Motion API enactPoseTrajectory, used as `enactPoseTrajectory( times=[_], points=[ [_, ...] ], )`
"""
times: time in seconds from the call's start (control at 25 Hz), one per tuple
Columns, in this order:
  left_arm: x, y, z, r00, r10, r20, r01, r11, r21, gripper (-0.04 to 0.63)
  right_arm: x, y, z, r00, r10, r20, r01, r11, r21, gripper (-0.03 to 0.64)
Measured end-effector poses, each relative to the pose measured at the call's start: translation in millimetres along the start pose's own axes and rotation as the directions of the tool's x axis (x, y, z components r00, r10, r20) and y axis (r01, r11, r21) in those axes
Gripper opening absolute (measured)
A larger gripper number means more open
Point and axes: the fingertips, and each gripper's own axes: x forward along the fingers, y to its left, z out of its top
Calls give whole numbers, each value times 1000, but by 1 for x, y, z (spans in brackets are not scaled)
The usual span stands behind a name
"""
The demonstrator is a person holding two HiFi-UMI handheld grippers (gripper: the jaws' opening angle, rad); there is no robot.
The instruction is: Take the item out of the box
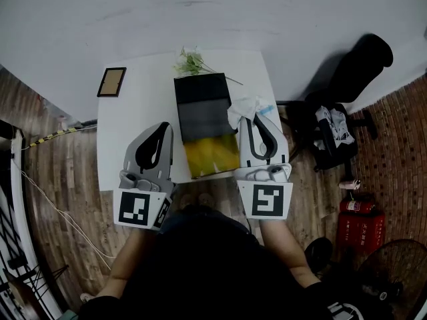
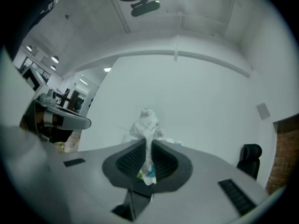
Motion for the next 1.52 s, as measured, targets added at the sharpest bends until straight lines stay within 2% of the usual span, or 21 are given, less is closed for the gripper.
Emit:
enactPoseTrajectory(
  times=[0.24,0.44,1.52],
  points=[
    [-4,1,19,999,17,30,-17,1000,-3,11,-9,-10,15,998,-38,58,29,987,157,46],
    [-6,0,26,999,28,41,-28,1000,-8,11,-15,-15,17,996,-50,73,32,972,232,46],
    [-20,-8,29,999,35,37,-35,999,-11,11,-31,-8,14,997,-40,59,24,969,245,40]
  ],
)
